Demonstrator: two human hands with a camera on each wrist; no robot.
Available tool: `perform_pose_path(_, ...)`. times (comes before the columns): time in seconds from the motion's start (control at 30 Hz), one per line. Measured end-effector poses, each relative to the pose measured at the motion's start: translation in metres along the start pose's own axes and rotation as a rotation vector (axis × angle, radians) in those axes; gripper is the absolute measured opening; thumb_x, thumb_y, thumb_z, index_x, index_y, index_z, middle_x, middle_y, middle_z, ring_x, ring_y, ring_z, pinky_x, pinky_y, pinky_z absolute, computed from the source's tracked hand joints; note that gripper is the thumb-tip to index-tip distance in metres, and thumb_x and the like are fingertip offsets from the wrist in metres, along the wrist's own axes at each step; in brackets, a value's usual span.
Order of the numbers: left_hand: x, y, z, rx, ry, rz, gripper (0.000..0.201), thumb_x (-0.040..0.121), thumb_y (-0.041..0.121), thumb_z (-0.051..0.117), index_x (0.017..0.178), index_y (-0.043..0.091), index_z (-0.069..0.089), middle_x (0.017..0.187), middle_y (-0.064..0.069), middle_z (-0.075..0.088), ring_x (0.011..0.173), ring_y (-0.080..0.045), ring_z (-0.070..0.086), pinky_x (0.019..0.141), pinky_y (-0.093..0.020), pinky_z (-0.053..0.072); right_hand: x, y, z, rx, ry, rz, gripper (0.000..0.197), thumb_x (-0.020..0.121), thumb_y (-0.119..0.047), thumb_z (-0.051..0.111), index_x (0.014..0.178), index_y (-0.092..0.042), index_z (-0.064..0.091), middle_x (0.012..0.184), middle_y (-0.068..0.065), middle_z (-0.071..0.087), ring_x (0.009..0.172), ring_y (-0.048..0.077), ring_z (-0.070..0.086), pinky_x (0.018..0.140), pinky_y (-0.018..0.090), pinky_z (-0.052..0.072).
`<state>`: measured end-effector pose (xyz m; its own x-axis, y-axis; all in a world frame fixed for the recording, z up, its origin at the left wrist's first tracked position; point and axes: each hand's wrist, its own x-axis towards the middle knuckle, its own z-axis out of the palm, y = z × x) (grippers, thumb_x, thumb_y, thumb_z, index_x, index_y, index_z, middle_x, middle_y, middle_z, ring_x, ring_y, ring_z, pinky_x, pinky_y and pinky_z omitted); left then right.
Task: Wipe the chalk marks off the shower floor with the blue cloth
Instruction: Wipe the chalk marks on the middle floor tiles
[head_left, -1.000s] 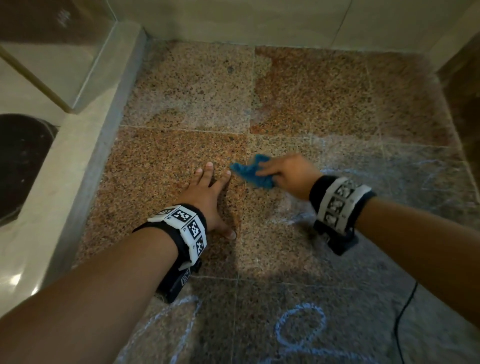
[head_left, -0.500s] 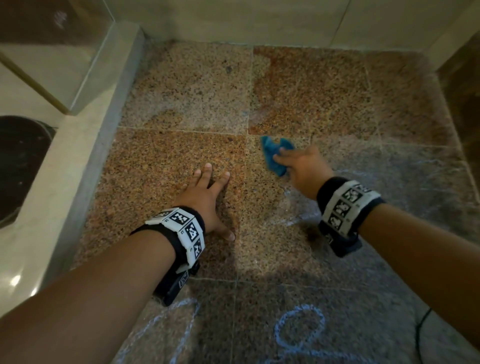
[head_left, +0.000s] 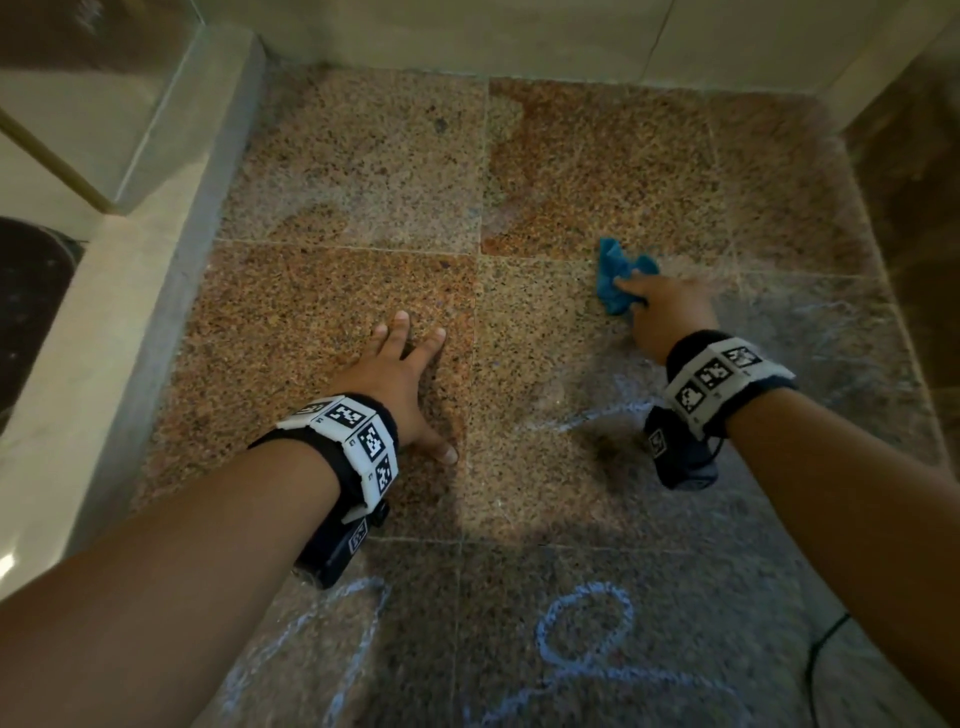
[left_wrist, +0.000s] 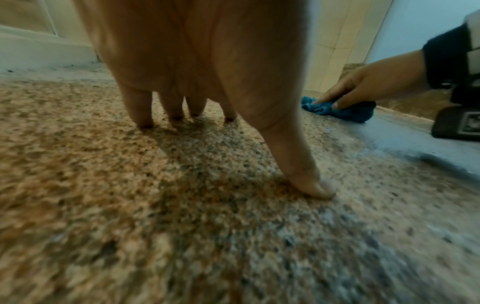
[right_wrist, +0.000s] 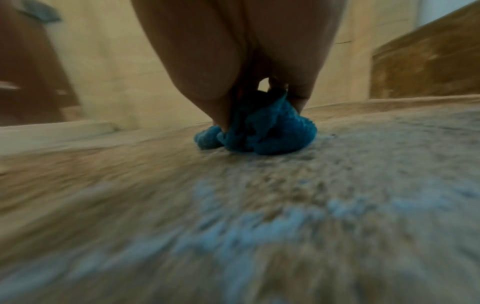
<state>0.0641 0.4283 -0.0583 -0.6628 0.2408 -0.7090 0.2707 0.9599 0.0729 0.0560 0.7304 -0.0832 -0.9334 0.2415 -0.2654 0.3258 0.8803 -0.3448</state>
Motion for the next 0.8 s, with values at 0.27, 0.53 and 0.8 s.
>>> perform_pose_path(0.27,-0.007,0.002,-0.001,0.006,0.008,0.012,0.137,0.058,0.068,0.078,0.149,0.038,-0.020,0.155,-0.001,-0.034,0.147,-0.027,-0.019,0.117,-0.053,0.015,-0.099,-0.067,0.040,-0.065,-0.190,-0.568,0.040,0.091,-0.002,0.049,0.128,-0.015,0.058,0.139,0.004,0.051,0.128,0.030,0.045,0.108,0.044,0.032)
perform_pose_path(0.53,-0.028,0.017,0.018,-0.015,0.039,0.139,0.128,0.067,0.070,0.071,0.149,0.036,-0.020,0.154,-0.001,-0.036,0.145,-0.025,-0.025,0.117,-0.050,-0.004,-0.082,-0.024,0.029,0.019,-0.092,-0.322,0.039,0.091,-0.008,0.050,0.125,-0.024,0.060,0.138,0.000,0.051,0.127,0.021,0.047,0.111,0.027,0.031)
perform_pose_path(0.8,-0.031,0.032,0.037,0.004,0.007,0.103,0.123,0.075,0.063,0.069,0.150,0.026,-0.022,0.154,-0.004,-0.035,0.145,-0.027,-0.025,0.119,-0.050,-0.004,-0.113,-0.054,0.044,-0.195,-0.150,-0.436,0.044,0.097,-0.015,0.041,0.141,-0.021,0.039,0.152,0.002,0.030,0.139,0.029,0.026,0.109,0.038,0.028)
